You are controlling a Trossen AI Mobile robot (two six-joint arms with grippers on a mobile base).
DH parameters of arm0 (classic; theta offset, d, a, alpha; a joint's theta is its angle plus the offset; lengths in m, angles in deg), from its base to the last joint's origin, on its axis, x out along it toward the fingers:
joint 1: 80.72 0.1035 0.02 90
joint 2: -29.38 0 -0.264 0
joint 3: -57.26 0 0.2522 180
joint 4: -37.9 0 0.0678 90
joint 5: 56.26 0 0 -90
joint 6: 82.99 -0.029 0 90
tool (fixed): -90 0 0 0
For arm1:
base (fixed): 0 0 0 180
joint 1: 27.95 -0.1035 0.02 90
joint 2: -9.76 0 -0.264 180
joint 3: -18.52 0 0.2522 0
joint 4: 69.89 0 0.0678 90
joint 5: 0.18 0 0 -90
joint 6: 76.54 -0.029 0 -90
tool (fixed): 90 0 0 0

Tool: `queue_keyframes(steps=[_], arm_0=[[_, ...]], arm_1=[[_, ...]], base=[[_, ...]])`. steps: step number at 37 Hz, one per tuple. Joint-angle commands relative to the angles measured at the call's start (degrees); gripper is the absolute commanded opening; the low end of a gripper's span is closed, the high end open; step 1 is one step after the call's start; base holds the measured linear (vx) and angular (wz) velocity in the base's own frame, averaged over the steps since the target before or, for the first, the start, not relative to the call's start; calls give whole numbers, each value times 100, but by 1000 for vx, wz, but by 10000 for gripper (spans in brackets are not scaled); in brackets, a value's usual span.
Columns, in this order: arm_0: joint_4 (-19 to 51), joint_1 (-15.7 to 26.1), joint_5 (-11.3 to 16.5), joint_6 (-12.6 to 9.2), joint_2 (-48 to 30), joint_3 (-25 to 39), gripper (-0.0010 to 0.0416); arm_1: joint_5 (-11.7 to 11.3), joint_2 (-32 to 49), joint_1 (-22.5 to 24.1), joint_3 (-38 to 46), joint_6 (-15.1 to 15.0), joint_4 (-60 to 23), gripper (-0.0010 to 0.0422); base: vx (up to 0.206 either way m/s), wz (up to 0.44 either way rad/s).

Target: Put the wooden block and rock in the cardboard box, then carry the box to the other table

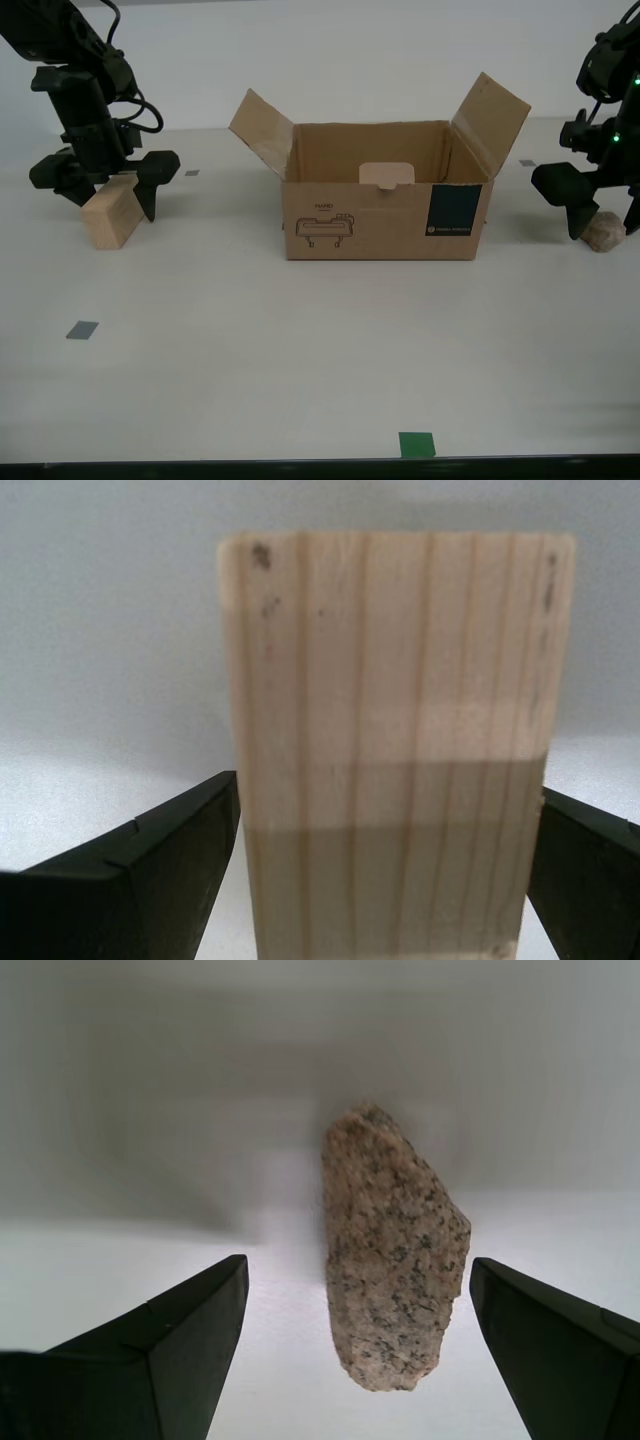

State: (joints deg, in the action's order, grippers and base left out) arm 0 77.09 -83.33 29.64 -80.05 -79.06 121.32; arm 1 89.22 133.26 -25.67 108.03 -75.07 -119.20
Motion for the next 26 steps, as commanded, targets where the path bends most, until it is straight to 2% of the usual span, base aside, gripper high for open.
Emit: queue_keyframes(steps=[1,15,26], arm_0=[[-15,2,-96,15,-105,-39,291],[-55,2,-94,13,-330,0,248],[-111,2,-94,13,-330,0,276]], arm_1=[[-22,0,4,0,-4,-22,339],[-20,0,7,0,-111,-79,339],[-22,0,7,0,-111,-90,338]], base=[[0,0],[0,0],[0,0]])
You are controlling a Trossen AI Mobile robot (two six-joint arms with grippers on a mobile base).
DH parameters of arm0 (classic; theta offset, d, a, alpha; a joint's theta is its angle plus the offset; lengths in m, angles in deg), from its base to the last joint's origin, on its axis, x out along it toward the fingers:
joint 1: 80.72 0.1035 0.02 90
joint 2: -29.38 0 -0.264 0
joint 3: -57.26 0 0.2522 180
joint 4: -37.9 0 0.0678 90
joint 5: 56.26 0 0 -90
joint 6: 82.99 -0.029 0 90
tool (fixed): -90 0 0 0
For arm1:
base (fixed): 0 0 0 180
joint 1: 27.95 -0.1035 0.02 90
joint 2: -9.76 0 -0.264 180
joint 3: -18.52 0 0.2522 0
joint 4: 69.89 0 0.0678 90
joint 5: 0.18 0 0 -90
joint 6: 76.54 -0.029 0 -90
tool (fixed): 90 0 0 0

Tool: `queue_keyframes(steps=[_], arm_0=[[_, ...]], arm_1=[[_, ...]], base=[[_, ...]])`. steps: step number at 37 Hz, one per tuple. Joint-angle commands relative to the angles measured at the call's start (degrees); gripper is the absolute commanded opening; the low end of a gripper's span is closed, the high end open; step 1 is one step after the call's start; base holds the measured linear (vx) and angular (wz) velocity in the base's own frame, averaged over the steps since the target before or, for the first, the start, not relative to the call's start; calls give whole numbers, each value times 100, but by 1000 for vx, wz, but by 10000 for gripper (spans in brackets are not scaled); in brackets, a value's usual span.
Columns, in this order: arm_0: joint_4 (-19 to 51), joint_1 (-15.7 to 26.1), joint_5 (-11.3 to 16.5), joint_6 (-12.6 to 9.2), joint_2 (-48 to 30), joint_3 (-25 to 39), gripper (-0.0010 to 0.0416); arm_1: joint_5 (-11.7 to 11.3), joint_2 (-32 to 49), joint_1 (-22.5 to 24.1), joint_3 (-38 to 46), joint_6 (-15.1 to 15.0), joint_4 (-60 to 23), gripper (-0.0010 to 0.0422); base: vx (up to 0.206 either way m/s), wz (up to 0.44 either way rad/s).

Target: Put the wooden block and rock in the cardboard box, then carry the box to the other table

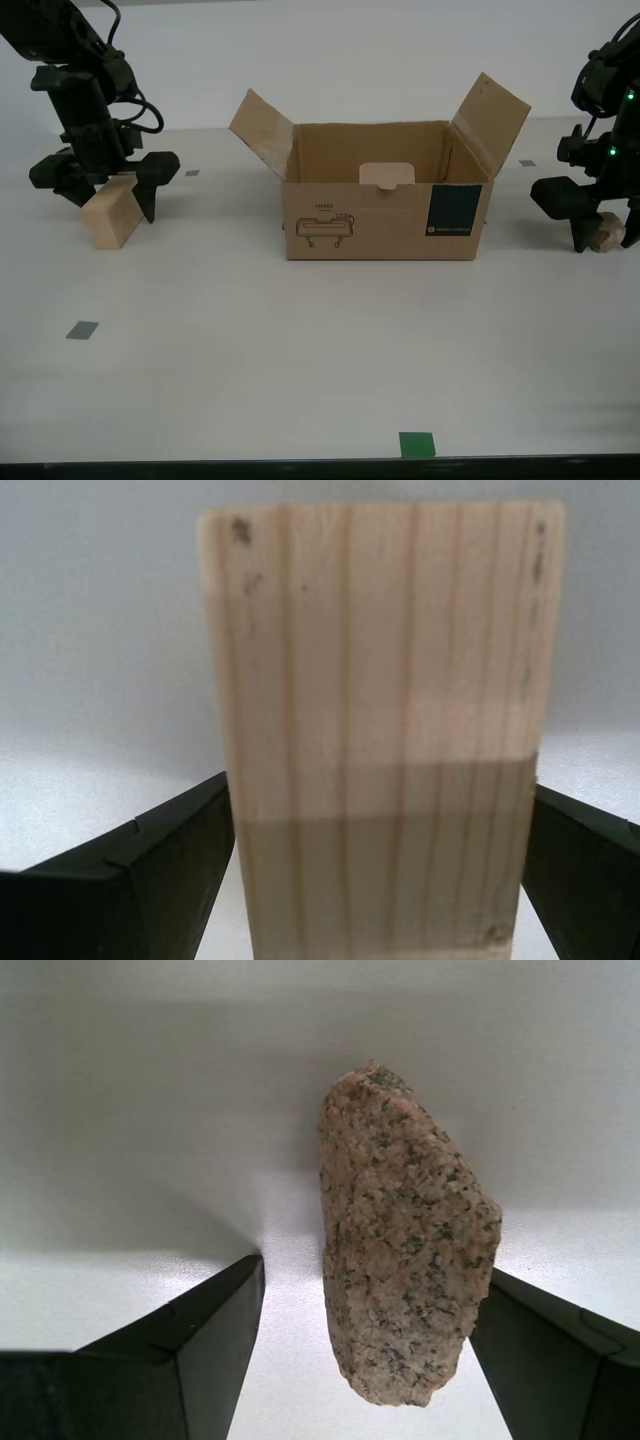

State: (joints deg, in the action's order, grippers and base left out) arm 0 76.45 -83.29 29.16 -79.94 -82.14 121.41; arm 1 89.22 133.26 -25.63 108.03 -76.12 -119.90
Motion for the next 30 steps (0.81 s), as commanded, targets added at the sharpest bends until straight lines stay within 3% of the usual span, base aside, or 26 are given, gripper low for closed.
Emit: queue_keyframes(steps=[1,7,15,27,30], arm_0=[[-48,-2,-46,2,-22,-9,276],[-42,-2,-46,2,-22,-9,251],[0,0,-42,-7,-22,-9,188],[149,-2,-42,-7,-22,203,60],[179,-2,-42,-4,-22,223,37]], arm_1=[[-22,0,2,0,-7,-33,336],[-22,0,2,0,-4,-122,303],[-22,0,2,0,-2,-151,219],[-22,0,0,0,125,-157,-2],[-20,0,2,0,127,-157,8]], base=[[0,0],[0,0],[0,0],[0,0],[0,0]])
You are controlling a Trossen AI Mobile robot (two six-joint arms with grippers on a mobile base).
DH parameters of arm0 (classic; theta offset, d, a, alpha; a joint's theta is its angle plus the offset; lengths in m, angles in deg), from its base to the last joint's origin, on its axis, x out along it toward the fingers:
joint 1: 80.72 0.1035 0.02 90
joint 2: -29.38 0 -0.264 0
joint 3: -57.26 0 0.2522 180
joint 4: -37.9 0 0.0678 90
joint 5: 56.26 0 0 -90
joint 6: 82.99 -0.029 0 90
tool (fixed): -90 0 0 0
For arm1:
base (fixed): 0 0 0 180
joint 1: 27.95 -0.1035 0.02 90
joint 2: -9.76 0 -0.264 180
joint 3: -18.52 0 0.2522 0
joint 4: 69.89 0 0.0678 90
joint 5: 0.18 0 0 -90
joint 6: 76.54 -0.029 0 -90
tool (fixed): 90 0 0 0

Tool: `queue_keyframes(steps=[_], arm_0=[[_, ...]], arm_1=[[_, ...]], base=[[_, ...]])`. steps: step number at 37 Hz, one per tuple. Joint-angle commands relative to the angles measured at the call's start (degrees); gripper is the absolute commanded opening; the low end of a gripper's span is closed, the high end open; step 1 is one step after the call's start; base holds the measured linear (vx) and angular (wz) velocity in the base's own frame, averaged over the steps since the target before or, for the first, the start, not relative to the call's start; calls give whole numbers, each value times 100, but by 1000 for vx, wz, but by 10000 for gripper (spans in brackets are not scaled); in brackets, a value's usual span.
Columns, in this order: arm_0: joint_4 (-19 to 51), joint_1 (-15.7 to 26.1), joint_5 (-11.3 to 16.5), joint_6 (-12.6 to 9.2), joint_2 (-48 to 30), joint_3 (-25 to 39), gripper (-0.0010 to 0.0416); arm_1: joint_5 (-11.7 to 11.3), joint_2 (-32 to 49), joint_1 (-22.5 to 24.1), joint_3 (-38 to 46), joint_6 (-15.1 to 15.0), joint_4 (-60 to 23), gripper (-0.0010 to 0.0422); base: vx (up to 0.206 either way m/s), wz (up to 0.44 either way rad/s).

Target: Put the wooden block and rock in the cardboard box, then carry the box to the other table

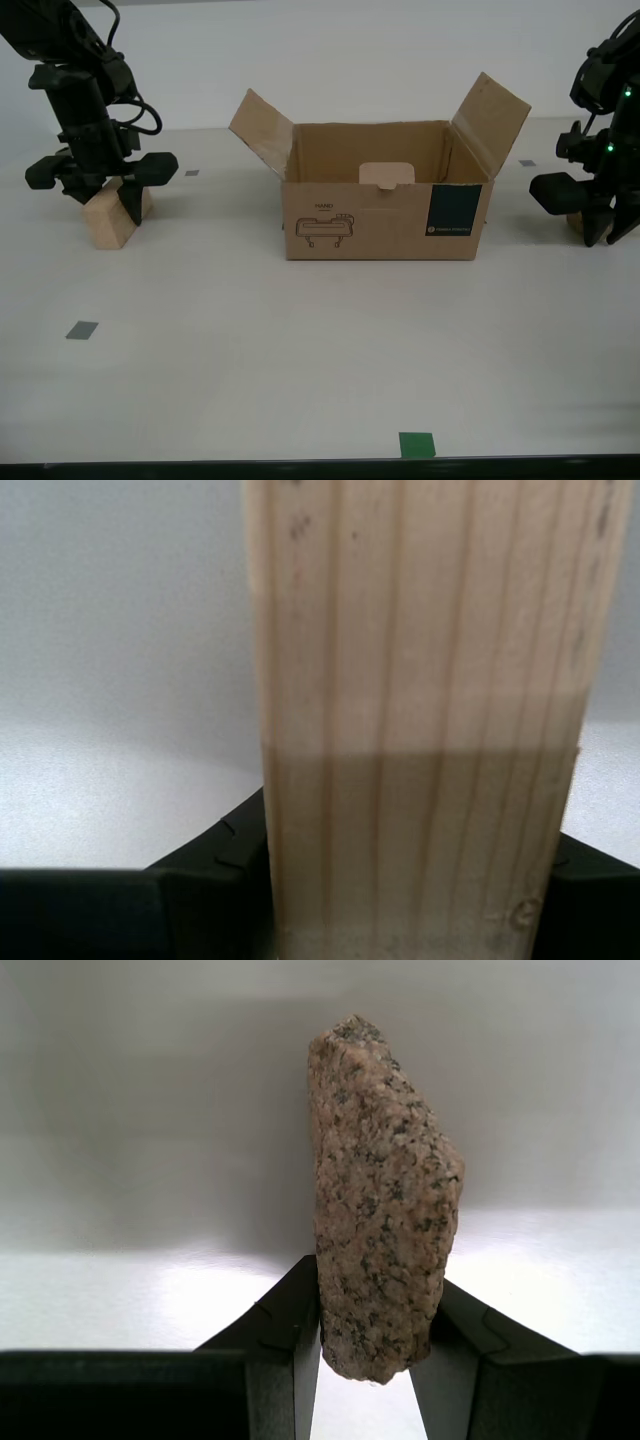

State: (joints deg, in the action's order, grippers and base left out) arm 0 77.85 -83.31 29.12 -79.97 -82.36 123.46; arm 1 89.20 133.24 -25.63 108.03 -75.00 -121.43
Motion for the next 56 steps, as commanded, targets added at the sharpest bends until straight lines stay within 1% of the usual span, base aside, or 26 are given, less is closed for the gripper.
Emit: queue_keyframes(steps=[1,3,7,12,16,19,22,24,30,38,45,47,49,51,53,56], arm_0=[[42,0,-37,-2,0,17,32],[42,0,-37,0,0,15,24],[55,2,-37,7,0,15,24],[63,2,-35,39,0,15,35],[74,0,-35,39,0,15,33],[76,2,-37,44,0,15,20],[85,2,-35,48,0,15,-6],[92,2,-35,44,0,15,2],[114,2,-35,44,17,15,-1],[216,4,-37,44,289,15,-1],[501,7,-39,42,671,107,-1],[584,7,-39,44,782,149,-1],[640,7,-37,44,907,181,-1],[667,7,-37,44,1036,195,-1],[717,7,-39,42,1154,216,-1],[798,9,-37,42,1349,238,-1]], arm_1=[[-17,2,2,0,15,-4,11],[-17,2,2,0,15,-4,10],[-20,2,0,0,15,-4,-3],[-17,2,2,0,17,0,3],[-17,2,2,0,15,-2,-1],[-17,2,2,0,13,-9,-2],[-17,2,2,0,15,-7,-1],[-17,2,2,0,15,-4,-1],[-15,-9,2,0,9,-28,-1],[-15,-24,2,72,-74,-201,-1],[-9,-195,2,72,-81,-199,-1],[31,-269,2,72,-105,-197,-1],[162,-365,2,72,-166,-201,-1],[323,-455,2,72,-175,-203,-1],[428,-560,4,72,-173,-216,-1],[444,-723,9,70,-162,-221,-1]], base=[[0,0],[0,0],[0,0],[0,0],[0,0],[0,0],[0,0],[0,0],[0,0],[0,0],[0,0],[0,0],[0,0],[0,0],[0,0],[0,0]])
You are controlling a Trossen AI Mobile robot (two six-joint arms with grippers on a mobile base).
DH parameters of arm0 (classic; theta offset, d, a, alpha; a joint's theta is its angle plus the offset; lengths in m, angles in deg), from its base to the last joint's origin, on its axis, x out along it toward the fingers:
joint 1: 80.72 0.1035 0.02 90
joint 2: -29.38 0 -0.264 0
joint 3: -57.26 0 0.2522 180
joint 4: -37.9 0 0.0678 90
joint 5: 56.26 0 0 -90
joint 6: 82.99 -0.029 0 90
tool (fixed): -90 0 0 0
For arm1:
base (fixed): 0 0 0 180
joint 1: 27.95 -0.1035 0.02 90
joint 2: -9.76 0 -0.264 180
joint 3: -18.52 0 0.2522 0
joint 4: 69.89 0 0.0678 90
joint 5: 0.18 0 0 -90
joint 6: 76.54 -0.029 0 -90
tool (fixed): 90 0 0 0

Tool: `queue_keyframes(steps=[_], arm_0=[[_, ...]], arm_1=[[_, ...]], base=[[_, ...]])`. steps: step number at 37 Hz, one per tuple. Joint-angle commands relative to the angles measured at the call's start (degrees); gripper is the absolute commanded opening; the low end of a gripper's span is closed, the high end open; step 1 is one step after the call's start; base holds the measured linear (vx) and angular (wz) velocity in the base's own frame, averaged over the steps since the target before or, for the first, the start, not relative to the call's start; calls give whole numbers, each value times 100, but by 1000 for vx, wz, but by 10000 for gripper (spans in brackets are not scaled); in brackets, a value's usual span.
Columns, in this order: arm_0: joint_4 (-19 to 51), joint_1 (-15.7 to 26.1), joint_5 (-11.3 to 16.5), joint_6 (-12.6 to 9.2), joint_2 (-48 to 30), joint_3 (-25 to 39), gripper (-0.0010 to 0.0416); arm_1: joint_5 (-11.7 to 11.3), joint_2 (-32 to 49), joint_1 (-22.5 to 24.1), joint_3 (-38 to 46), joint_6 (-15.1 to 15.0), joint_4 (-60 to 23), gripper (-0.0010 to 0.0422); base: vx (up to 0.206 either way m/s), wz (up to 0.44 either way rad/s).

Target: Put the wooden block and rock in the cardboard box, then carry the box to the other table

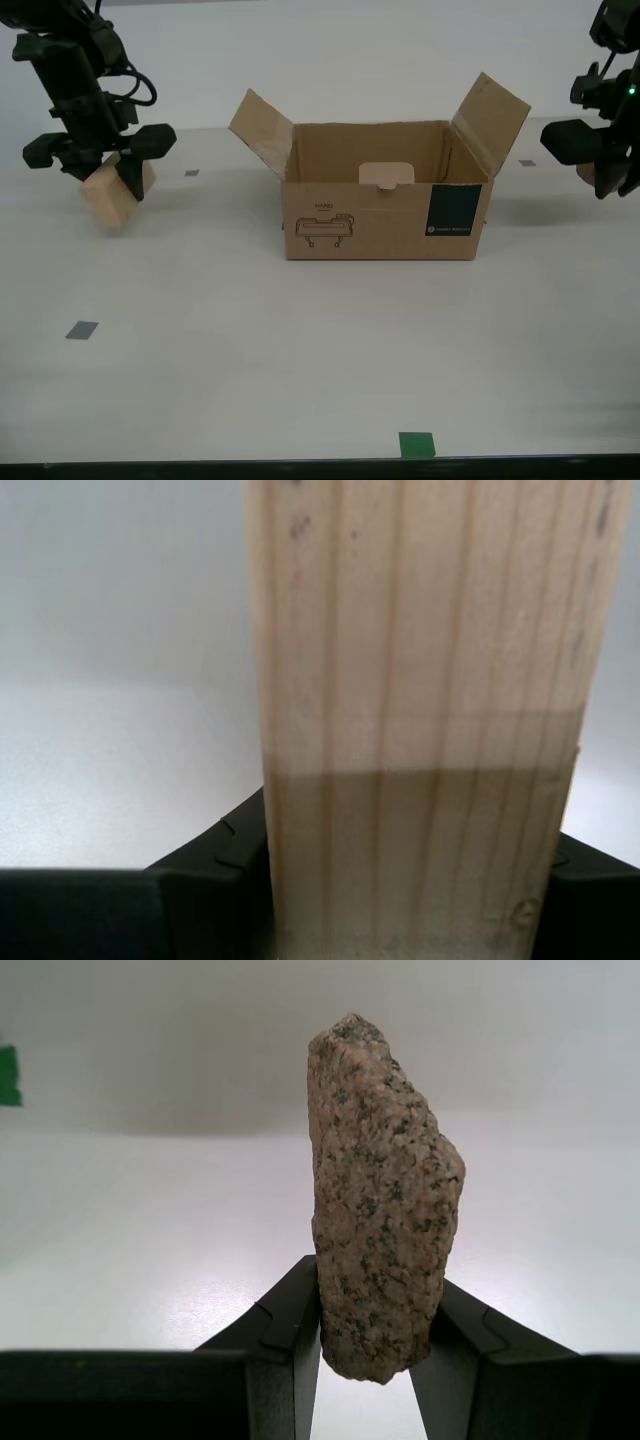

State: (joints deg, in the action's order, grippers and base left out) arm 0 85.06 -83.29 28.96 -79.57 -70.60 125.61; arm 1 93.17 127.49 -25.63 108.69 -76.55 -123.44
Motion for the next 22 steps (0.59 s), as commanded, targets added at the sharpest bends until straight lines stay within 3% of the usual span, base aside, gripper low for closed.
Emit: queue_keyframes(steps=[1,22], arm_0=[[94,7,-22,4,254,22,-1],[662,48,-17,2,2223,15,-1]], arm_1=[[46,-214,9,4,-7,-24,-1],[85,-1886,46,4,-11,-81,-1]], base=[[0,0],[0,0]])
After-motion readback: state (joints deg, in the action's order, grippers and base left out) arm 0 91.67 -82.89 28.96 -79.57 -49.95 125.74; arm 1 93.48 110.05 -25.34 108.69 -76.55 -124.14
